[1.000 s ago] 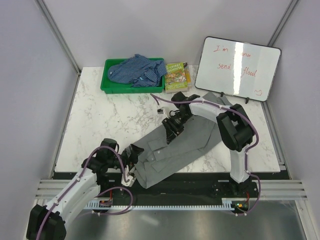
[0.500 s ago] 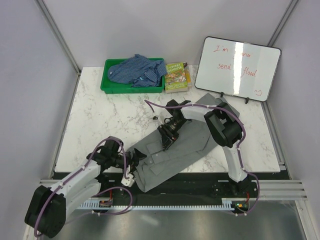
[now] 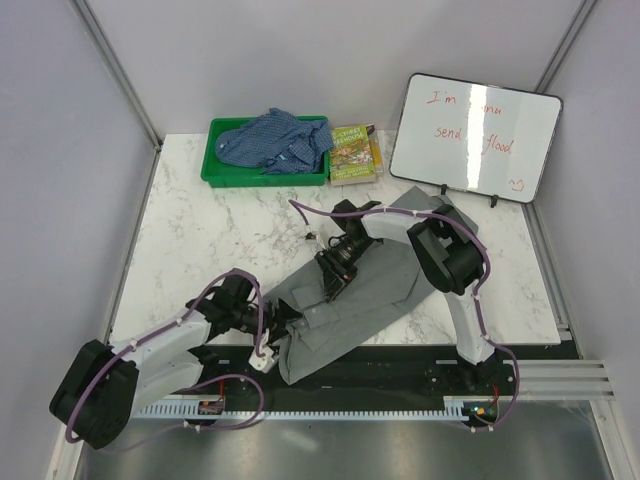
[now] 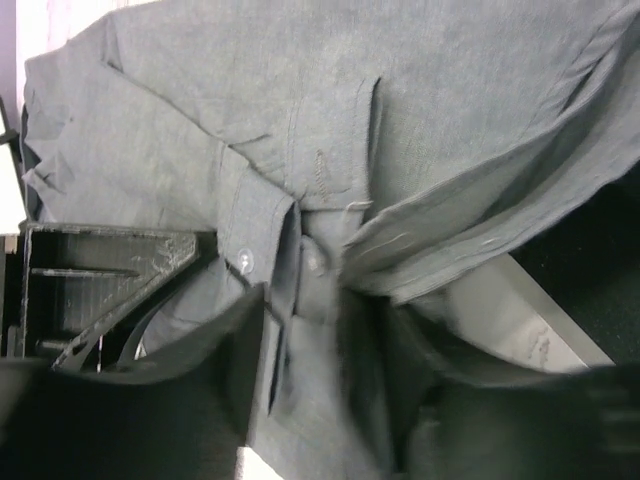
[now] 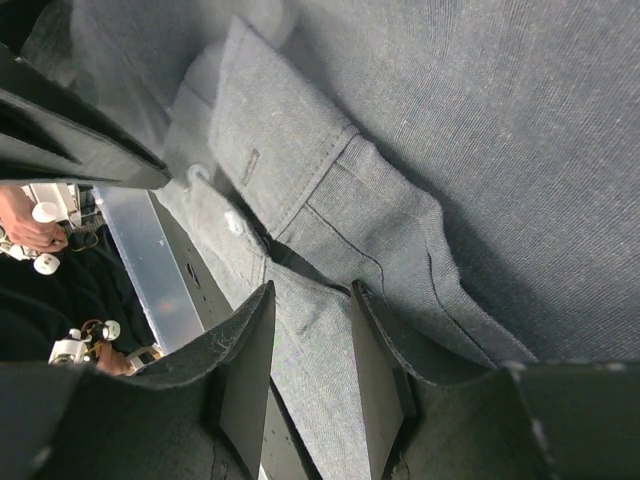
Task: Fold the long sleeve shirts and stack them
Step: Fold the shirt
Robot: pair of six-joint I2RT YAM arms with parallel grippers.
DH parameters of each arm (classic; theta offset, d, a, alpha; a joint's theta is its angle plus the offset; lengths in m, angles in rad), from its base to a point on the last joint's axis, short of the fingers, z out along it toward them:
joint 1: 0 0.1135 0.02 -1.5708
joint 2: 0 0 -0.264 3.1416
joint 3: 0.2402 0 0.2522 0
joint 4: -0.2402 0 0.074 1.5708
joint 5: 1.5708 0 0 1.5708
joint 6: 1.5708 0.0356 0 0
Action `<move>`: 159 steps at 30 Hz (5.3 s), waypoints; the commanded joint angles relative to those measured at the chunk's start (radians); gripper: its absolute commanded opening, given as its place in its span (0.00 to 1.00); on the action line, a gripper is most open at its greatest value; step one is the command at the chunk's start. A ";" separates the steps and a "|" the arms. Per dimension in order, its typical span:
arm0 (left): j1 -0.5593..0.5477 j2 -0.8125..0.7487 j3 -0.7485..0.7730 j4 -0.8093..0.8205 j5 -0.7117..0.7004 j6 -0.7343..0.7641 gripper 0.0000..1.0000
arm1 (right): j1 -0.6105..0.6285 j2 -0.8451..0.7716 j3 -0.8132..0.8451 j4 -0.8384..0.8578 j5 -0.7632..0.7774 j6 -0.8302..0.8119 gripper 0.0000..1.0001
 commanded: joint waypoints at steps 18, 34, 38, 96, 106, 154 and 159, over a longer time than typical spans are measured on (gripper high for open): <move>-0.033 -0.120 0.262 -0.540 0.002 -0.001 0.02 | -0.094 -0.196 0.091 -0.186 0.167 -0.164 0.64; -0.041 0.134 0.535 -0.541 0.054 -0.004 0.02 | -0.421 -0.138 0.154 -0.340 0.252 -0.318 0.62; -0.064 0.234 0.619 -0.541 0.056 -0.021 0.02 | -0.435 -0.124 0.171 -0.366 0.232 -0.329 0.62; -0.113 0.920 1.057 -0.357 -0.357 -1.133 0.44 | -0.463 -0.199 0.123 -0.251 0.410 -0.220 0.55; -0.381 0.860 0.913 -0.417 -0.380 -1.456 0.40 | -0.512 -0.310 0.031 -0.285 0.511 -0.273 0.55; 0.258 1.001 0.968 -0.110 -0.145 -2.085 0.34 | -0.268 -0.133 0.137 -0.171 0.286 -0.189 0.46; 0.280 0.910 0.951 -0.127 -0.153 -1.922 0.35 | -0.269 -0.161 0.166 -0.184 0.250 -0.168 0.46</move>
